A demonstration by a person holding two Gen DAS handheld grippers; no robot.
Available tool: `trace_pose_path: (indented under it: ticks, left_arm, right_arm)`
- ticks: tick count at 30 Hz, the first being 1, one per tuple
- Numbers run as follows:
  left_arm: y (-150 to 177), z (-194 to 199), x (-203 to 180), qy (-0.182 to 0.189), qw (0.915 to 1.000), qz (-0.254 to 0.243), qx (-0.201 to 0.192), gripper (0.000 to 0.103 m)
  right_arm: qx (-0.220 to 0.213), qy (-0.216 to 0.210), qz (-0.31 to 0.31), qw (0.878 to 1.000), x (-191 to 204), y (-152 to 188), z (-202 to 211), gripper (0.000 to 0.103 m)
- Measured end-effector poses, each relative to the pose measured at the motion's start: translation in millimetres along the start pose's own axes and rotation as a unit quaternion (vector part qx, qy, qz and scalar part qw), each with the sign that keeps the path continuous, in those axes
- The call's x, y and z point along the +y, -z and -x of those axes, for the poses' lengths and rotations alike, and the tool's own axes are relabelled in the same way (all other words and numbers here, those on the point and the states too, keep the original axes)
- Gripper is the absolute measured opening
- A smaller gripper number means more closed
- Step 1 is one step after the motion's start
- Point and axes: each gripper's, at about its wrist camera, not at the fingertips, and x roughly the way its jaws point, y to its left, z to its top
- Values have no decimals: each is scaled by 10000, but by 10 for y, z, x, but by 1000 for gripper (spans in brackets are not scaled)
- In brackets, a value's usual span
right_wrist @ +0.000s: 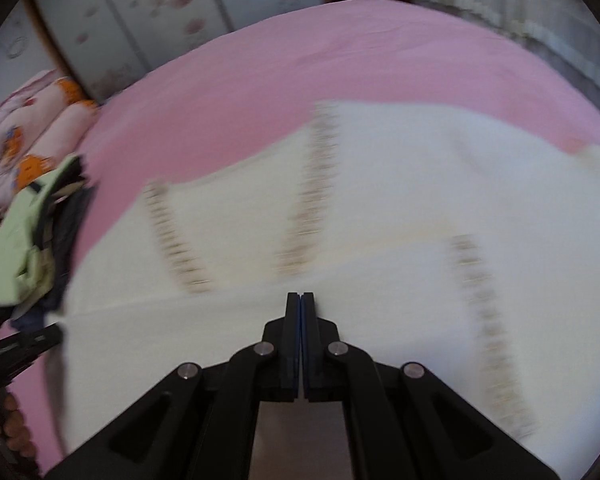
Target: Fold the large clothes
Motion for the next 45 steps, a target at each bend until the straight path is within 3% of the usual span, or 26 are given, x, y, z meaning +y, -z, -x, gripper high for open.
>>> trace_pose_path:
  ticks: [3, 5, 8, 11, 16, 21, 23, 26, 30, 35, 38, 42, 45]
  left_arm:
    - [-25, -51, 55, -119, 9999, 104, 27, 9]
    - [-19, -78, -60, -419, 9991, -34, -34, 9]
    - [49, -91, -309, -984, 9946, -297, -139, 9]
    - [186, -5, -533, -1017, 9939, -262, -348, 9]
    - [631, 286, -1072, -1478, 9852, -415, -757, 9]
    - [1263, 416, -1657, -1811, 9803, -690, -384, 11]
    - [1516, 434, -1901, -1831, 9803, -715, -211, 14]
    - [1873, 510, -2206, -1866, 9797, -726, 44, 18]
    - [2414, 475, -2647, -1685, 9822, -750, 360, 22]
    - [2942, 240, -3303, -1378, 9799, -965, 1075, 22]
    - [3147, 114, -3713, -1257, 9721, -1439, 1364, 22]
    - [3369, -30, -4291, -1009, 9592, -2088, 1619, 24]
    - [3536, -123, -4703, -997, 9424, -2715, 1680, 26]
  right_arm:
    - [-49, 198, -378, 9991, -484, -38, -4, 0]
    - [-6, -306, -565, 9979, -682, -36, -26, 0]
    - [30, -258, -134, 9996, -615, -40, -22, 0]
    - [139, -153, 196, 9996, -477, -45, -14, 0]
    - [713, -1018, -247, 9919, -686, -45, 88, 4]
    - [1297, -1316, 83, 9828, -909, 189, 322, 4]
    - [1533, -1544, 229, 9758, -1047, 336, 486, 4]
    - [1699, -1558, 471, 9719, -1377, 558, 797, 4]
    - [1945, -1651, 291, 9665, -1962, 786, 1119, 4]
    - [2025, -1132, 329, 9722, -2806, 1026, 1392, 4]
    - [2072, -963, -293, 9731, -3396, 1105, 1501, 4]
    - [1778, -650, -1502, 9704, -4191, 1113, 1677, 4]
    - [1425, -439, -2347, 9606, -4729, 1080, 1782, 4]
